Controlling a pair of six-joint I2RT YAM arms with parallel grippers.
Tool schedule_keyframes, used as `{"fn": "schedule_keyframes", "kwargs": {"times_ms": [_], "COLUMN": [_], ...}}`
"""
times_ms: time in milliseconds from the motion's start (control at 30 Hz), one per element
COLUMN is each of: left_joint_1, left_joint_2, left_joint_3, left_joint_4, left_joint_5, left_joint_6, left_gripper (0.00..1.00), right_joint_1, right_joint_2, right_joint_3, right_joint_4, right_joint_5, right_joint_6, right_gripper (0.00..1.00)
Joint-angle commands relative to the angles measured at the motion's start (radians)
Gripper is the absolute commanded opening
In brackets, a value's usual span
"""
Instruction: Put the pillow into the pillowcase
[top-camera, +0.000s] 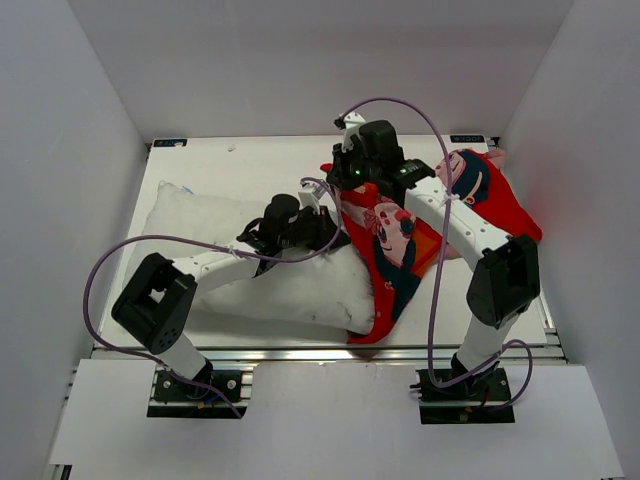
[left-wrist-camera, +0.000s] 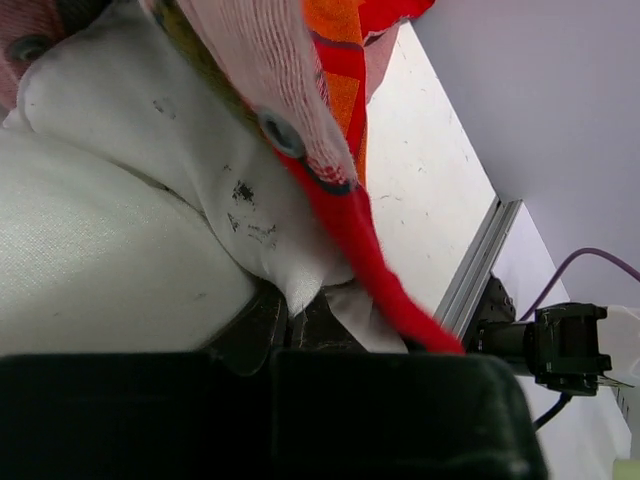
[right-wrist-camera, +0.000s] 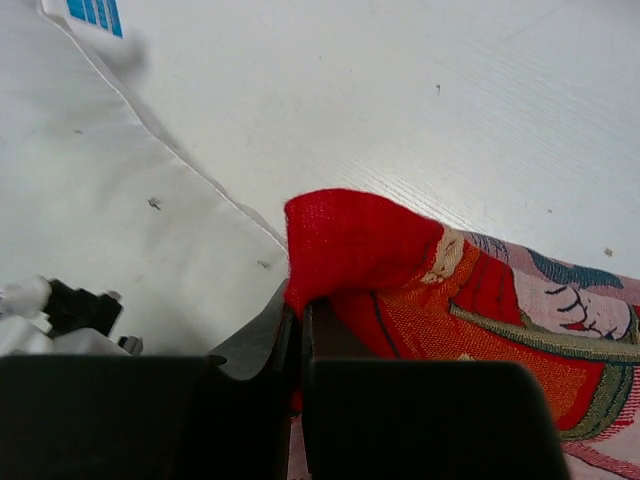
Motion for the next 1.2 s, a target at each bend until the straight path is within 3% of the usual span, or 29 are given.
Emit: {"fn": "schedule_keyframes", "kwargs": {"times_ms": [0,333,533,833,1167], "left_joint_1": [-0.02,-0.02,-0.028,-0.051,-0.049], "left_joint_2": [0.009,-0.02,-0.05,-0.024,-0.056], "left_joint_3": [0.045,0.254,0.248,0.206,0.355], "left_joint_4": [-0.061,-0.151,-0.095,-0.029,-0.09], "left_joint_5": [0.037,0.015,0.02,0.005,-0.053], "left_joint_6": [0.028,0.098,0.079,0.082,0.205], "left_gripper": [0.0,0.0,0.0,0.0,0.0], "right_joint_1": [0.021,0.021,0.052,0.052,0.016], "right_joint_2": [-0.024,0.042,0.033,0.013,0.043], "right_joint_3": [0.123,0.141,0.126,0.273,0.131], "right_joint_4": [0.073,0.092,0.105,0.135,0.136], "right_joint_5": [-0.034,0.129,0.057,-0.061,-0.136], "right_joint_6": [0.035,-0.046,0.015,0.179,0.205], "right_gripper": [0.0,0.0,0.0,0.0,0.02]}}
